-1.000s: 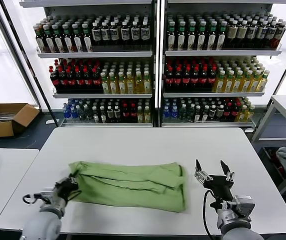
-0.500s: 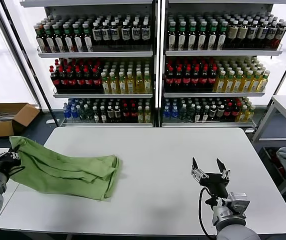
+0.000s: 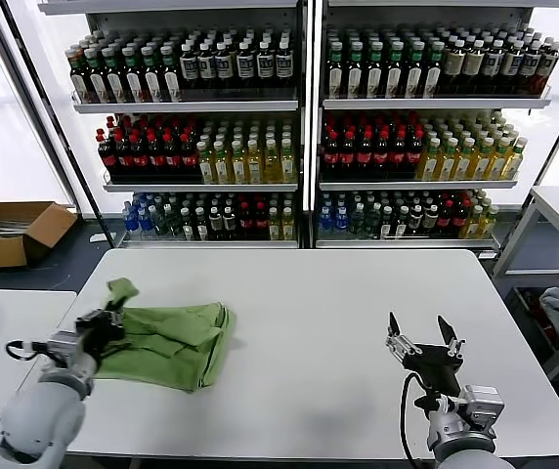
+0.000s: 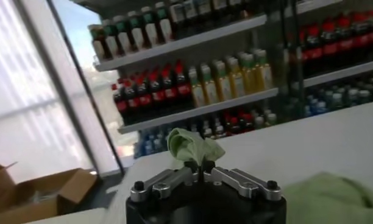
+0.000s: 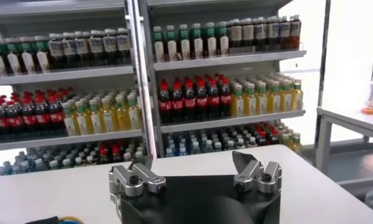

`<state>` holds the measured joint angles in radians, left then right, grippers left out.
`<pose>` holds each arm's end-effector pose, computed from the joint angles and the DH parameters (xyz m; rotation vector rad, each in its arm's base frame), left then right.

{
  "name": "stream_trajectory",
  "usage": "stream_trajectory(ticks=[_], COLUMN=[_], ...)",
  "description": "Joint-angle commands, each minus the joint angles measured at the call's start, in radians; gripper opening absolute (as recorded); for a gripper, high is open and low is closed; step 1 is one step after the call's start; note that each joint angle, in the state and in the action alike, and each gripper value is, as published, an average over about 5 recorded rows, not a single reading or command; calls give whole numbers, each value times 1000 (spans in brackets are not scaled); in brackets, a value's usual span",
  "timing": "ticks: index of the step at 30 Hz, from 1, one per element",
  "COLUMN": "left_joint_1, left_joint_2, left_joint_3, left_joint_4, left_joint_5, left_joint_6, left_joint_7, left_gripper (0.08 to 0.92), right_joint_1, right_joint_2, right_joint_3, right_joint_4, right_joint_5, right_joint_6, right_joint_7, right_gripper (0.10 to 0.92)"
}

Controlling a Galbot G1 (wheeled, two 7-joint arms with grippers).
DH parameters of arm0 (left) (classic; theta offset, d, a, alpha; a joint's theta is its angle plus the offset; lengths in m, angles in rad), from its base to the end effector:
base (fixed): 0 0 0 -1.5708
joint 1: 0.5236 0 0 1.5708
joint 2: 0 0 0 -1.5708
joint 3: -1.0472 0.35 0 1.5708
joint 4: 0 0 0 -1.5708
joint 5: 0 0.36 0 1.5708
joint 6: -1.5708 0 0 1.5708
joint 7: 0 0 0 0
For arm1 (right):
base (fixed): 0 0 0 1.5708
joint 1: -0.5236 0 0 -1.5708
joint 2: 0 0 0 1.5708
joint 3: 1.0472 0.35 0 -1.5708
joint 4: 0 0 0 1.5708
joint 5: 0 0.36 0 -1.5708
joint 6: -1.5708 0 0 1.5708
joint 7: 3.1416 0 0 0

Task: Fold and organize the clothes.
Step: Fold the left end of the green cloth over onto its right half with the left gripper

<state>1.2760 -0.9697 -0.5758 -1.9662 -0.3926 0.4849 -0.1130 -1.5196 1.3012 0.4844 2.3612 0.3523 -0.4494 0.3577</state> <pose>0.2858 0.1338 -0.2355 -0.0044 -2.7968 -0.3558 0.1829 -0.0155 -0.1983 -0.1279 -2.9498 -0.0922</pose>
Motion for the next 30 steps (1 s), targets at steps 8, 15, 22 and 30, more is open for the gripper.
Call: stream_trajectory(ticks=[8,15,22,30], left_joint_1=[-69,-74,-61,-10], left_joint_2=[-133,-146,-207,-279], left_joint_3=[295,299,305,329], left_joint_4=[22,43,89,100], left_joint_5=[68,86,116,-40], left_joint_6=[44,43,-28,-120], left_joint_7=[5,30,41,36], left_gripper=[93,93,93,186], right_joint_1=[-52,-49,-48,-41], right_joint_2=[17,23,29,31], right_joint_3=[23,-3,-33,-62], right_joint_4=[6,-5,-23,-29], right_joint_5=[-14,-29,-46,-55], right_joint_6=[8,9,19,24], right_joint_7=[0,1,0,0], right_gripper=[823,823,823,823])
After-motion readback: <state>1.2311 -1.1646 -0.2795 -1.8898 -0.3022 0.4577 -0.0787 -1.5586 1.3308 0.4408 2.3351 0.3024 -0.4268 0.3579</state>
